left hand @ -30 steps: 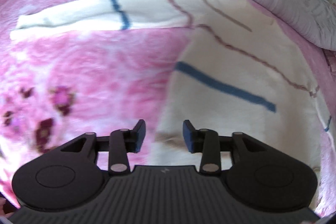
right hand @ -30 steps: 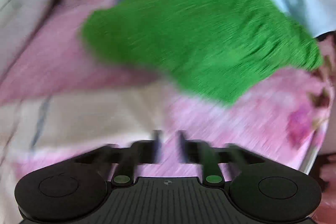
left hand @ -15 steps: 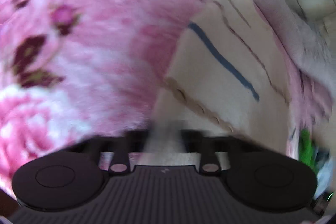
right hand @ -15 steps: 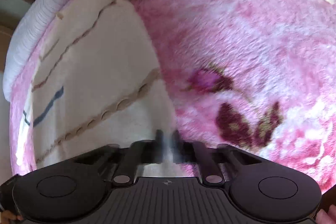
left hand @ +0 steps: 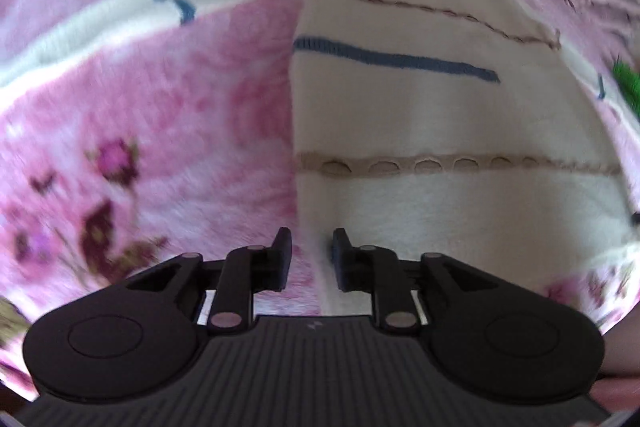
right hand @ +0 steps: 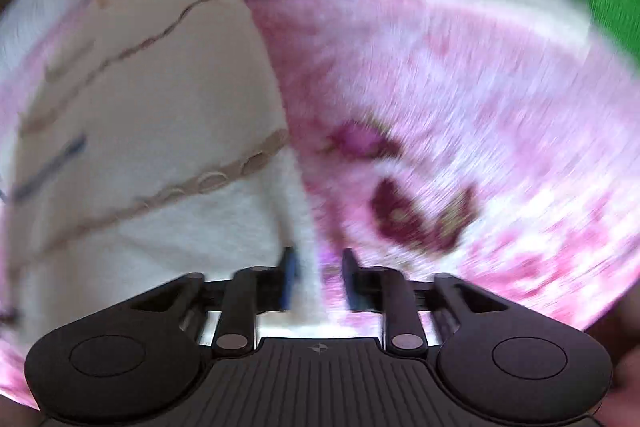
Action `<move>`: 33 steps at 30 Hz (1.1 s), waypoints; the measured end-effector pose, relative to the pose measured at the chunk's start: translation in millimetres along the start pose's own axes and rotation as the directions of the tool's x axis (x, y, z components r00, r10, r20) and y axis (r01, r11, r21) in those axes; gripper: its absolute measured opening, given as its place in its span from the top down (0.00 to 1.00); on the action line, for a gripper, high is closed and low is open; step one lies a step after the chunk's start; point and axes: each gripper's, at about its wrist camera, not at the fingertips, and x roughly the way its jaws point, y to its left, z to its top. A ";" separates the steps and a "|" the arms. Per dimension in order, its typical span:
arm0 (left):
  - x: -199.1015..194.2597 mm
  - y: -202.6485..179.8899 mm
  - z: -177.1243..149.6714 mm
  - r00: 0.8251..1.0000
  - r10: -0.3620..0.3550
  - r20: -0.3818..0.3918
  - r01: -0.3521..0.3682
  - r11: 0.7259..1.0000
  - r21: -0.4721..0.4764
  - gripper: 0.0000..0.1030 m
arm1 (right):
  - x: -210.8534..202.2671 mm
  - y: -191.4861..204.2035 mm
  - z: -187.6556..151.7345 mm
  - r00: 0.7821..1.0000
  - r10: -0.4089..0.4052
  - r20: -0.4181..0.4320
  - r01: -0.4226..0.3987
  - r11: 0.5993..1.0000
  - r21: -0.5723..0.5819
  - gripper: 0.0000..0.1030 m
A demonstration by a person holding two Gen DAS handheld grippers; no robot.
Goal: Fold clothes
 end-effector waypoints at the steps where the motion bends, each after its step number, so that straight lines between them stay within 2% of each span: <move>1: -2.6 -7.5 0.9 1.000 0.003 0.009 -0.003 0.999 0.052 0.83 | -9.2 8.7 -5.2 0.999 -0.037 0.037 0.040 0.996 -0.083 0.69; 3: -7.7 -22.5 2.8 1.000 0.008 0.027 -0.012 0.988 0.155 0.79 | -20.7 27.7 -15.5 0.990 -0.084 0.111 0.110 0.962 -0.249 0.69; 5: -12.8 -37.5 4.7 0.999 0.010 0.045 -0.021 0.966 0.257 0.76 | -21.4 50.0 -33.0 0.982 -0.094 0.165 0.156 0.893 -0.422 0.69; 7: -14.9 -57.4 4.4 0.998 -0.009 0.062 -0.014 0.935 0.355 0.73 | -17.9 69.6 -54.4 0.978 -0.094 0.187 0.187 0.793 -0.580 0.69; 10: -5.2 -99.1 -4.6 0.995 -0.072 0.075 0.027 0.876 0.482 0.70 | -3.4 90.7 -82.9 0.969 -0.106 0.222 0.239 0.613 -0.753 0.69; 13: 9.3 -137.7 -16.7 0.993 -0.092 0.080 0.028 0.812 0.583 0.70 | 14.6 93.3 -103.5 0.951 -0.103 0.293 0.307 0.433 -0.847 0.69; 15: 16.7 -154.6 -22.4 0.992 -0.094 0.080 0.025 0.784 0.621 0.70 | 22.5 90.4 -115.9 0.942 -0.095 0.323 0.336 0.317 -0.887 0.69; 16: 20.2 -159.9 -24.4 0.992 -0.094 0.082 0.021 0.774 0.633 0.70 | 26.1 87.2 -120.6 0.938 -0.087 0.335 0.346 0.270 -0.899 0.69; 19: 24.2 -172.8 -26.4 0.992 -0.090 0.090 0.011 0.764 0.646 0.70 | 35.6 74.6 -130.1 0.935 -0.053 0.350 0.353 0.176 -0.919 0.69; 22: 27.8 -184.8 -27.5 0.991 -0.088 0.097 0.003 0.757 0.653 0.70 | 37.2 64.2 -137.2 0.930 -0.021 0.367 0.366 0.125 -0.922 0.69; 27: 35.0 -203.0 -28.4 0.991 -0.094 0.099 0.005 0.747 0.665 0.70 | 41.7 52.7 -144.4 0.909 0.000 0.416 0.414 0.090 -0.906 0.69; 31: 35.8 -223.3 -34.0 0.987 -0.112 0.111 0.002 0.710 0.705 0.70 | 36.7 55.4 -141.1 0.874 0.069 0.481 0.472 0.120 -0.874 0.69; 33: 39.0 -231.6 -34.3 0.986 -0.121 0.113 0.001 0.691 0.723 0.70 | 36.0 60.0 -131.2 0.867 0.098 0.489 0.471 0.163 -0.867 0.69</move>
